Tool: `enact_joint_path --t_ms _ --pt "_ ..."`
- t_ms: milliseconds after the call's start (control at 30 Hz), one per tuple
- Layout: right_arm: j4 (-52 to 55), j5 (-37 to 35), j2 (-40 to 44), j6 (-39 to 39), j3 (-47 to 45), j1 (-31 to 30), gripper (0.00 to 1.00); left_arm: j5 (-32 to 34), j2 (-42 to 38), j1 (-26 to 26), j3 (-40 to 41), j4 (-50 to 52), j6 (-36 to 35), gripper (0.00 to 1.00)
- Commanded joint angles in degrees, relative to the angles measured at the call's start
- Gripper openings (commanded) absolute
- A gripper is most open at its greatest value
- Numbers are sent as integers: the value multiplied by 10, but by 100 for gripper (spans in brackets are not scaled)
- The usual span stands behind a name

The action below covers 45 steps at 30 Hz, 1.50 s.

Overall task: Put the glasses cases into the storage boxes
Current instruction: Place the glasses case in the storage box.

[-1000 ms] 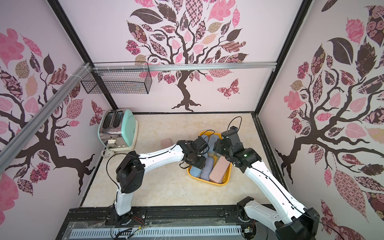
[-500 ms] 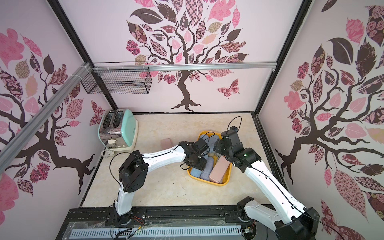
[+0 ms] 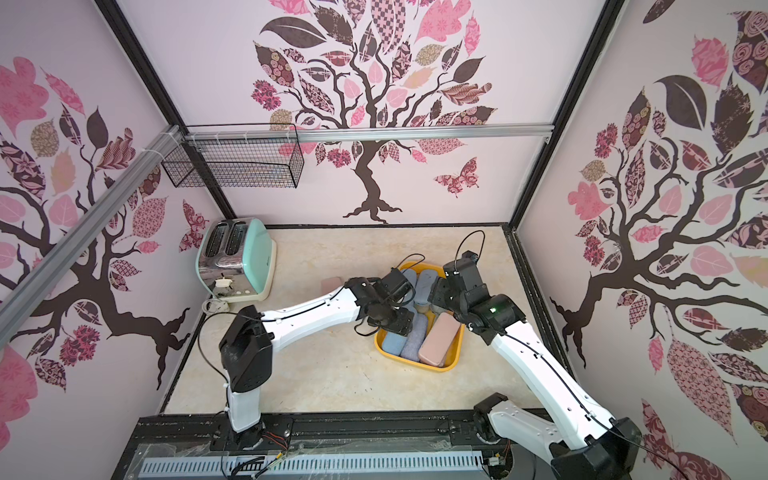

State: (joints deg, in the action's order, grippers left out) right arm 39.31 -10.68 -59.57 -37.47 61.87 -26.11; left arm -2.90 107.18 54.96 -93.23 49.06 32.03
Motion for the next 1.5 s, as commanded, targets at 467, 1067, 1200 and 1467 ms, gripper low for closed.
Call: enact_joint_path --t_ms 467,1067,1200,1467 --pt "-82 113 -76 -2 -104 -10 48 -12 -301 -299 235 -8 -43 74" --pt "-180 137 -233 -6 -108 -77 50 -65 -347 -398 374 -76 -62 71" --pt "-173 121 -236 -12 -107 -79 50 -66 -349 -398 377 -77 -60 71" --pt "-166 131 -240 7 -93 -79 45 -66 -345 -398 376 -78 -59 71"
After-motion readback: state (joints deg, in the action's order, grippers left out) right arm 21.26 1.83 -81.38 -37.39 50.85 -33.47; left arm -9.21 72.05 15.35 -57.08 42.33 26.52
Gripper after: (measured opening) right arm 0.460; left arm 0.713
